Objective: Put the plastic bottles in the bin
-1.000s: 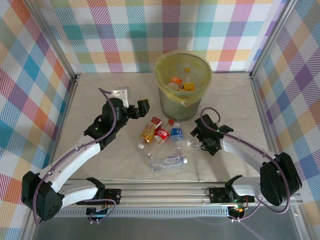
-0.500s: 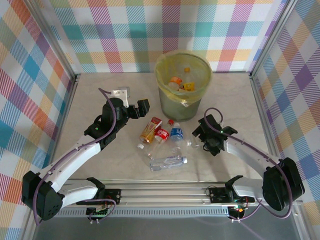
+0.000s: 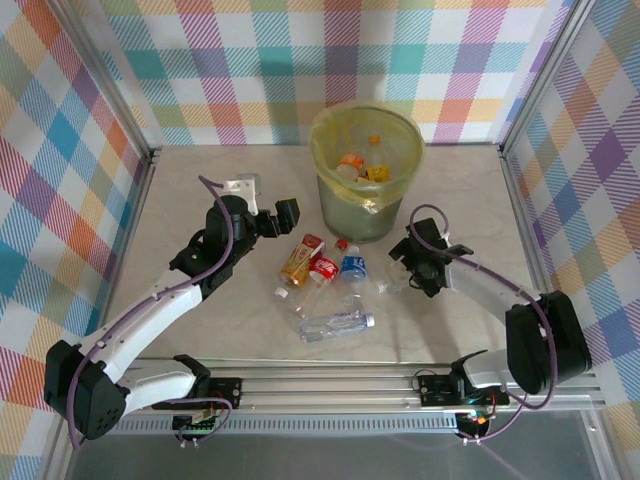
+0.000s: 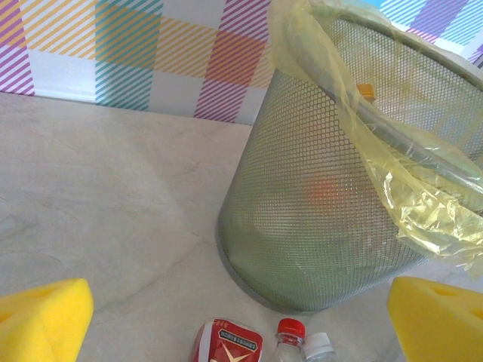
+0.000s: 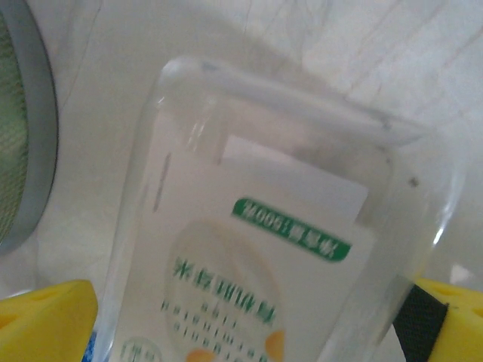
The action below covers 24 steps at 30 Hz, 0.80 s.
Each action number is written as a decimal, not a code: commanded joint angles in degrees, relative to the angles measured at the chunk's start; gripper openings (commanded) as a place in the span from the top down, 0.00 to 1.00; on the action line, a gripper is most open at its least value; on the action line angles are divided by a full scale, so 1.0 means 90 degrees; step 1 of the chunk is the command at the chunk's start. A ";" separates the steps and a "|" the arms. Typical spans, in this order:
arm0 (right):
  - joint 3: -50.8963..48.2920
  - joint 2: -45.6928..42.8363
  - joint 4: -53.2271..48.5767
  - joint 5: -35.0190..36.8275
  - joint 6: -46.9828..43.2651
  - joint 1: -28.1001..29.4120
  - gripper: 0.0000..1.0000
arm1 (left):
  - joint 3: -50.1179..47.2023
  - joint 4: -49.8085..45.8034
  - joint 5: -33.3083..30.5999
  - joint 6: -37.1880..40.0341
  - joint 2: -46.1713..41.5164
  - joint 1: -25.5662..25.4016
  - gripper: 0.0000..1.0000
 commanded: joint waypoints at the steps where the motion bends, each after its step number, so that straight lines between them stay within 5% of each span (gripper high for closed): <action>1: 0.0476 0.0312 0.0495 -0.0348 -0.0832 -0.0308 0.00 | -0.0014 0.0103 0.0042 -0.0035 0.0032 -0.0034 0.00; 9: 0.1693 0.0878 -0.0429 -0.0672 -0.1637 -0.0617 0.00 | -0.0018 0.0059 -0.0012 -0.0034 0.0015 -0.0035 0.00; 24: 0.1267 0.0262 -0.1418 -0.0881 -0.1829 -0.0049 0.00 | 0.0014 0.0153 0.0060 -0.0069 0.0196 -0.0035 0.00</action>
